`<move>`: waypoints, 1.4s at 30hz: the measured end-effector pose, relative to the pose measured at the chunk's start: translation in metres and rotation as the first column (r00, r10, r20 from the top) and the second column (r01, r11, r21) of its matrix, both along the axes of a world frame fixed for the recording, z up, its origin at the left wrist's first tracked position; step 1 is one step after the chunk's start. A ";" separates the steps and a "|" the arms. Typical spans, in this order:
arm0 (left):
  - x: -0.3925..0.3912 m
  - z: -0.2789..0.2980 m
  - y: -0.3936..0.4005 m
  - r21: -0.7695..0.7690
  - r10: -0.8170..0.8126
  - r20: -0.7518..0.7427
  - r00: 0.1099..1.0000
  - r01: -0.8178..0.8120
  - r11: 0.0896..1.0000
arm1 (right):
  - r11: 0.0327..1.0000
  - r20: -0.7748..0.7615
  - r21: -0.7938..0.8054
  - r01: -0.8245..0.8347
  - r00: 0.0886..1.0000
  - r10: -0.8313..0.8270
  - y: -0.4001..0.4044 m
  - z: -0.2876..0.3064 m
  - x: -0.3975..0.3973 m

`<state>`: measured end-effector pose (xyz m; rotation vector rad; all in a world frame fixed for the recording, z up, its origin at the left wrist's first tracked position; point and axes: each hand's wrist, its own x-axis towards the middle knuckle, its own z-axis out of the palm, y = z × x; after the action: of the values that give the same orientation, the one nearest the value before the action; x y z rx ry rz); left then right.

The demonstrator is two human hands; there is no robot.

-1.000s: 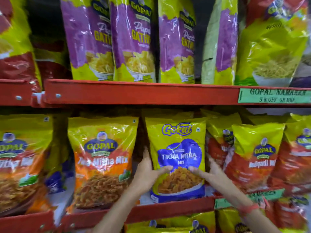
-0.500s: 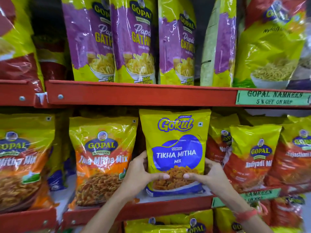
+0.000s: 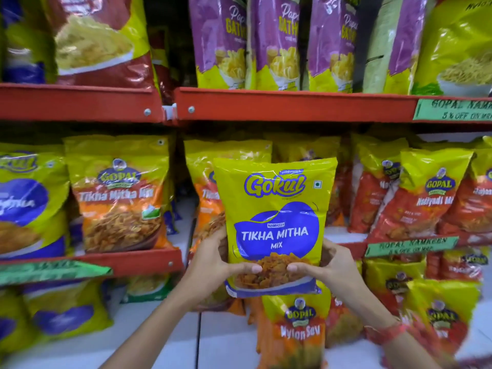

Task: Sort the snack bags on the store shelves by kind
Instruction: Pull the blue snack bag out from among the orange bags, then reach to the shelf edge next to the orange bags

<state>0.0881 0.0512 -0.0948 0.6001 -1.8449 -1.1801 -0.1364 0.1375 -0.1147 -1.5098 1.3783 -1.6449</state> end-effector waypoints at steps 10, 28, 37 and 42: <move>0.110 -0.116 0.013 0.337 0.063 0.145 0.987 -0.110 0.935 | 0.937 0.091 0.329 -0.118 0.991 0.093 -0.006 -0.124 0.097; 0.128 -0.247 -0.062 0.772 0.179 0.388 0.904 -0.425 0.473 | 0.502 0.273 0.845 -0.183 0.956 -0.111 -0.093 -0.215 0.146; 0.162 -0.169 -0.057 0.622 0.053 0.409 0.911 -0.320 0.714 | 0.590 -0.154 0.802 -0.093 0.922 0.355 -0.102 -0.132 0.150; 0.193 -0.060 -0.059 0.329 0.285 0.201 0.937 -0.338 0.882 | 0.846 -0.186 0.463 -0.265 0.904 0.385 -0.107 -0.016 0.171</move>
<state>0.2806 -0.0075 -0.1549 1.1763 -1.5767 -1.2844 0.0349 0.0304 -0.1303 -1.6268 1.4057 -0.8735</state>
